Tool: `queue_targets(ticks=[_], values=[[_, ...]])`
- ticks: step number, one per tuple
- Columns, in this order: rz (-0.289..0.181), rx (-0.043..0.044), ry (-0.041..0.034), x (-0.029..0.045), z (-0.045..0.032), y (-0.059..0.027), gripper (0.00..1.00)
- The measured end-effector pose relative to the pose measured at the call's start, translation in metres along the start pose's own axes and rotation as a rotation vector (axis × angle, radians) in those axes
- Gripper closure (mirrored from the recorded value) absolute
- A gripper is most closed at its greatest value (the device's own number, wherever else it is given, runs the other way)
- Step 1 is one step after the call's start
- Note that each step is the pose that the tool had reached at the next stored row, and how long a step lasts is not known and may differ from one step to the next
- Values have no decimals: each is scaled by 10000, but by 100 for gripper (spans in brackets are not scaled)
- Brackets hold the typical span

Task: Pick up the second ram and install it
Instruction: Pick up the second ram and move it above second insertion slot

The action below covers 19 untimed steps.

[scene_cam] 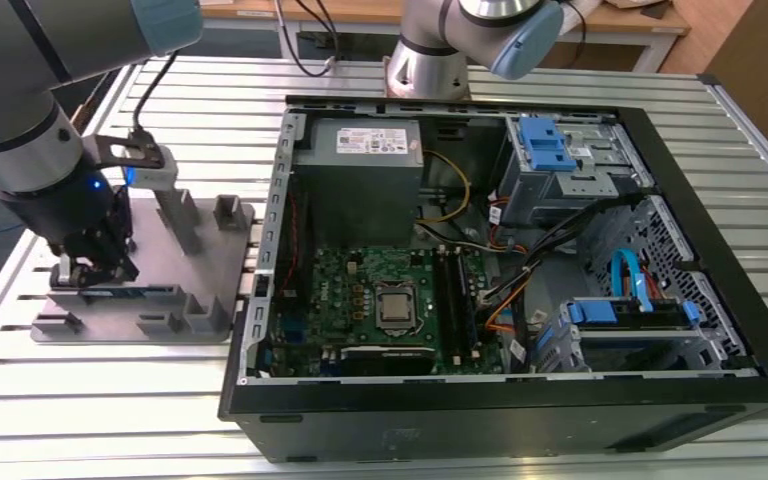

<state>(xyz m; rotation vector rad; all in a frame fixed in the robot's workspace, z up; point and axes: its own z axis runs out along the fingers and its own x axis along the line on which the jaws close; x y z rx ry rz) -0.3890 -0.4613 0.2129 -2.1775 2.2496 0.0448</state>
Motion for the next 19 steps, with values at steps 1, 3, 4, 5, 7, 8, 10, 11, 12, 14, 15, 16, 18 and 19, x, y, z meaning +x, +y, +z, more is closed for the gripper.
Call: queue_targets(ticks=[1,3,4,5,7,8,10,11,12,14,15,16,18,19], values=[[-112,-3,2,0,0,0,89],[-334,-10,5,0,0,0,89],[-439,-12,6,0,0,0,89],[-544,-15,7,0,0,0,89],[-753,-21,10,0,0,0,89],[-861,-24,12,0,0,0,89],[-1052,-30,14,0,0,0,89],[-1077,-30,15,0,0,0,89],[-1080,-30,15,0,0,0,89],[-1081,-30,15,0,0,0,89],[-1081,-31,15,0,0,0,89],[-1080,-30,14,0,0,0,89],[-1081,-30,14,0,0,0,89],[-1080,-30,15,0,0,0,89]])
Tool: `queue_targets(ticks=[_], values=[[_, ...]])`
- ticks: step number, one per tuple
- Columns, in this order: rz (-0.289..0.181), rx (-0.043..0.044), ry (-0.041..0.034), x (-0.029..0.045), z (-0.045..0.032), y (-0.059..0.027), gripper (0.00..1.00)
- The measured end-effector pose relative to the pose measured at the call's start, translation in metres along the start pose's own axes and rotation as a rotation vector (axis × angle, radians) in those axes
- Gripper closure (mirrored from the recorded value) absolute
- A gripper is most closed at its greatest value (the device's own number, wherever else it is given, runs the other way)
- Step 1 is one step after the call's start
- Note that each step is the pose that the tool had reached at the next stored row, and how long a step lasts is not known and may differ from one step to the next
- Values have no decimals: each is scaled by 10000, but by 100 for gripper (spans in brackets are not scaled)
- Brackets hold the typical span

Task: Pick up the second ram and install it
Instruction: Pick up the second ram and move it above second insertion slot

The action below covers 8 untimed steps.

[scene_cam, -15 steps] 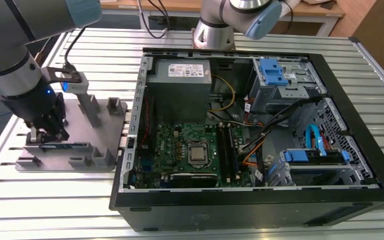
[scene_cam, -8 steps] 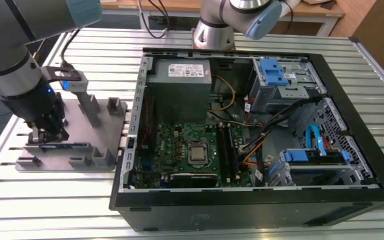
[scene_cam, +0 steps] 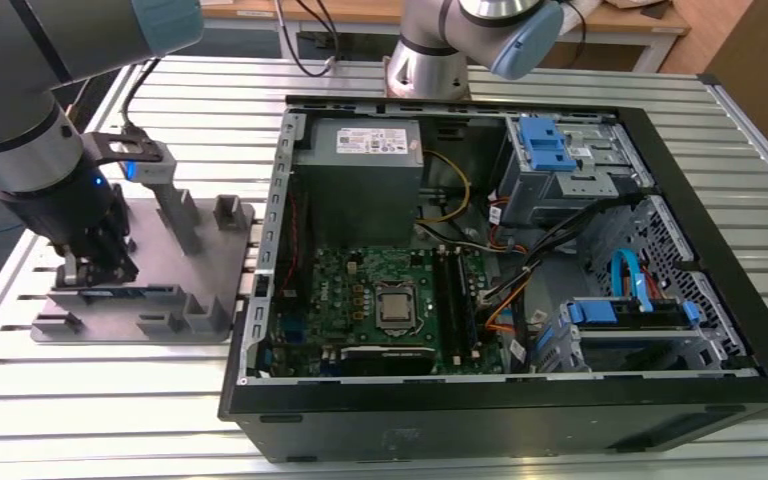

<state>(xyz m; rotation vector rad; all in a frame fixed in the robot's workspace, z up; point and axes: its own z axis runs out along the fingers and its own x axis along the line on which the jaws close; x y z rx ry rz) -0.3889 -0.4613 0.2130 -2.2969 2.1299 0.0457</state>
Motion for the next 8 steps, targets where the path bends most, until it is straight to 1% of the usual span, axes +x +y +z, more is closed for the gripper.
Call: queue_targets(ticks=[1,2,3,6,8], values=[[0,0,0,0,0,0,84],[0,0,0,0,0,0,84],[0,0,0,0,0,0,76],[1,-1,5,5,1,3,76],[0,-5,50,25,3,13,76]])
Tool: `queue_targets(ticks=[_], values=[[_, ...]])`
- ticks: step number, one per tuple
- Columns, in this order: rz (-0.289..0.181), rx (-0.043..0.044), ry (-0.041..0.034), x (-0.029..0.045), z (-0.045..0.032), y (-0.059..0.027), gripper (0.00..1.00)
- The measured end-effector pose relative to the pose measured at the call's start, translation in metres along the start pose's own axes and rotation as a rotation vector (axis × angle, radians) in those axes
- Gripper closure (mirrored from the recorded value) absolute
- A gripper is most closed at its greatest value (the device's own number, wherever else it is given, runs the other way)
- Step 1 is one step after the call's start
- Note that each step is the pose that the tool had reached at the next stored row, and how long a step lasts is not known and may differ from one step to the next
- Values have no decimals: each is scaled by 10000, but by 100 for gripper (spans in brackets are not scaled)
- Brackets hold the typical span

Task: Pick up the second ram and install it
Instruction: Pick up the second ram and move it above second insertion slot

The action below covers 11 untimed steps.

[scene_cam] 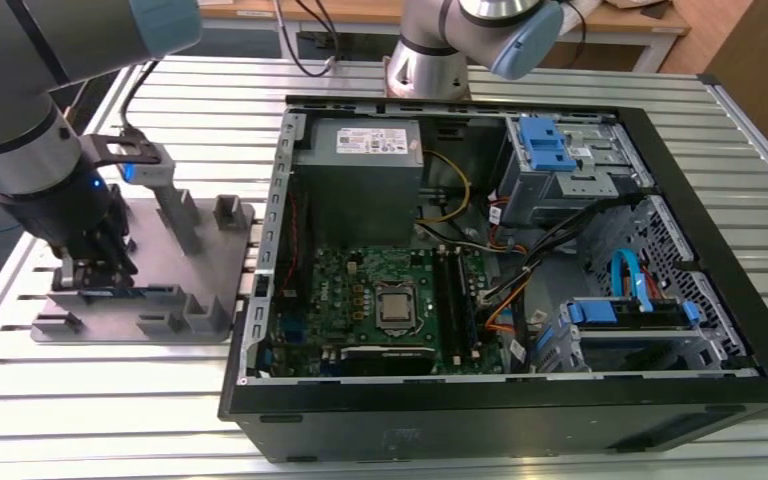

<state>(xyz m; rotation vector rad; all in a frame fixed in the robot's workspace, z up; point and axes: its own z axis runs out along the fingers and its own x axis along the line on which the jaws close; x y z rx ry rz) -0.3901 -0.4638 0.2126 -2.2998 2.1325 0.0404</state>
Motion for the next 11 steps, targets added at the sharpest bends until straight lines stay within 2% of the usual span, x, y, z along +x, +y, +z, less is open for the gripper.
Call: queue_targets(ticks=[4,5,7,9,11], values=[[3,-10,130,35,21,9,76],[3,-10,135,40,30,12,76],[4,-7,126,42,47,25,76],[2,-4,62,41,61,52,76],[2,-2,52,39,77,82,76]])
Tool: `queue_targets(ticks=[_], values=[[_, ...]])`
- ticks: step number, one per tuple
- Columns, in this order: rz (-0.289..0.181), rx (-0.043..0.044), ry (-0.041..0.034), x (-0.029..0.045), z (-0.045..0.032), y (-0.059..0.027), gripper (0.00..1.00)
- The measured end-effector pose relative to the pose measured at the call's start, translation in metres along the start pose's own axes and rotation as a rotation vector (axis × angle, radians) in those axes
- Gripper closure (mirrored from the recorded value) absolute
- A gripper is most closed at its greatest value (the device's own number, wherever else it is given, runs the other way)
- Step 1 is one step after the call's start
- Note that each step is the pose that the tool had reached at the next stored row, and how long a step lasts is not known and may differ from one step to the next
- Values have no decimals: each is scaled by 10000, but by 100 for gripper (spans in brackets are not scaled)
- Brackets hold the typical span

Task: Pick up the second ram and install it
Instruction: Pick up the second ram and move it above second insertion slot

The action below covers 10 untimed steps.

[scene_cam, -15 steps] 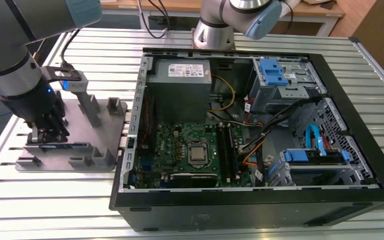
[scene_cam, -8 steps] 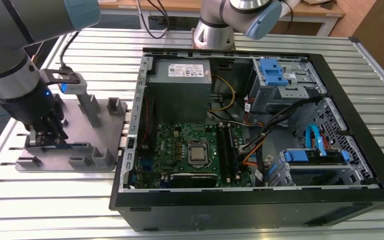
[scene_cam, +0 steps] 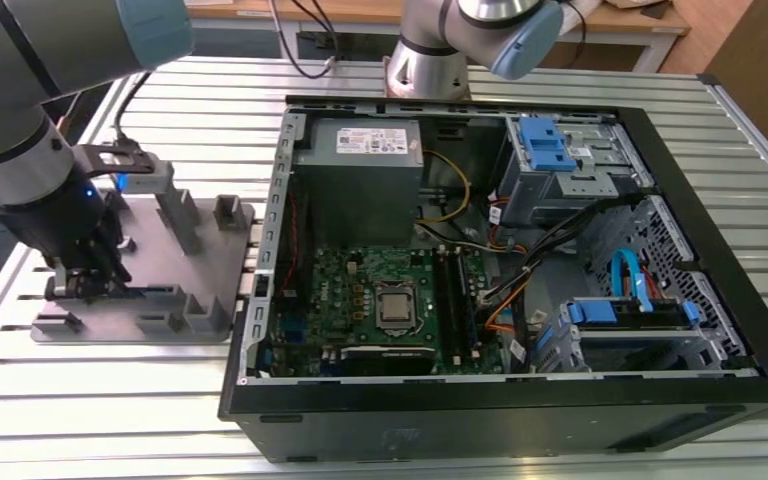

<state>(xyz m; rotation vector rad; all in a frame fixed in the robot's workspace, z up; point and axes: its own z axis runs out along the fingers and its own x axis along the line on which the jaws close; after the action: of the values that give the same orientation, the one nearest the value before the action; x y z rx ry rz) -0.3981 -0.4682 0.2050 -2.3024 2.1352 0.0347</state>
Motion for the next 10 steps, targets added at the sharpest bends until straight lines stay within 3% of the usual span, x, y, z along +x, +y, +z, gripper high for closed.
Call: queue_targets(ticks=[10], values=[[0,0,-25,1,124,34,76]])
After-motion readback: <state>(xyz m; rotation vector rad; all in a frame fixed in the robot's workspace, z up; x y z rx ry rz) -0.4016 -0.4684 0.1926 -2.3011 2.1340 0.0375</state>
